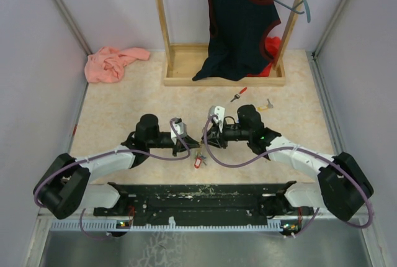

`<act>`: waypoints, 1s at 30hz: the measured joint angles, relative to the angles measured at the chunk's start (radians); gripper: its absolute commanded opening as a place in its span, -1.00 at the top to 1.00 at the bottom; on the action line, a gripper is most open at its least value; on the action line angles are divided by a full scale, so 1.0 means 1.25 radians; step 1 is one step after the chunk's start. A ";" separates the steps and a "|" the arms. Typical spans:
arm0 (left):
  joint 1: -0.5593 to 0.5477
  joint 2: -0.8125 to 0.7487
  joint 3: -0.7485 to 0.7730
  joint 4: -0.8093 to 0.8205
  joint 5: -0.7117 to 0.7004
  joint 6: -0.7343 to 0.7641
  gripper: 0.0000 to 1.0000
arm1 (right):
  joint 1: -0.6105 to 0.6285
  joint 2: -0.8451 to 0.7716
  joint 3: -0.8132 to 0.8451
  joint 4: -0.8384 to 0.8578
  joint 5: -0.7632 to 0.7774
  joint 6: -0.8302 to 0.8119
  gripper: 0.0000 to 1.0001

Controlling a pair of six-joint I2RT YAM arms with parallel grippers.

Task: Put the keys on the keyring

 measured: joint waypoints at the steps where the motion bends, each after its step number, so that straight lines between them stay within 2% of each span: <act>1: 0.000 0.000 0.000 0.002 0.003 0.000 0.98 | 0.000 0.006 0.002 -0.005 -0.008 -0.004 0.67; 6: 0.000 0.003 0.000 0.017 0.015 -0.006 0.98 | 0.000 0.020 0.004 -0.022 -0.040 -0.022 0.72; 14: 0.000 0.018 -0.002 0.022 0.022 -0.017 0.98 | -0.001 0.050 0.004 -0.030 -0.066 -0.042 1.00; 30: 0.003 0.035 -0.028 0.088 0.016 -0.050 0.98 | 0.000 0.055 0.013 -0.060 -0.054 -0.040 1.00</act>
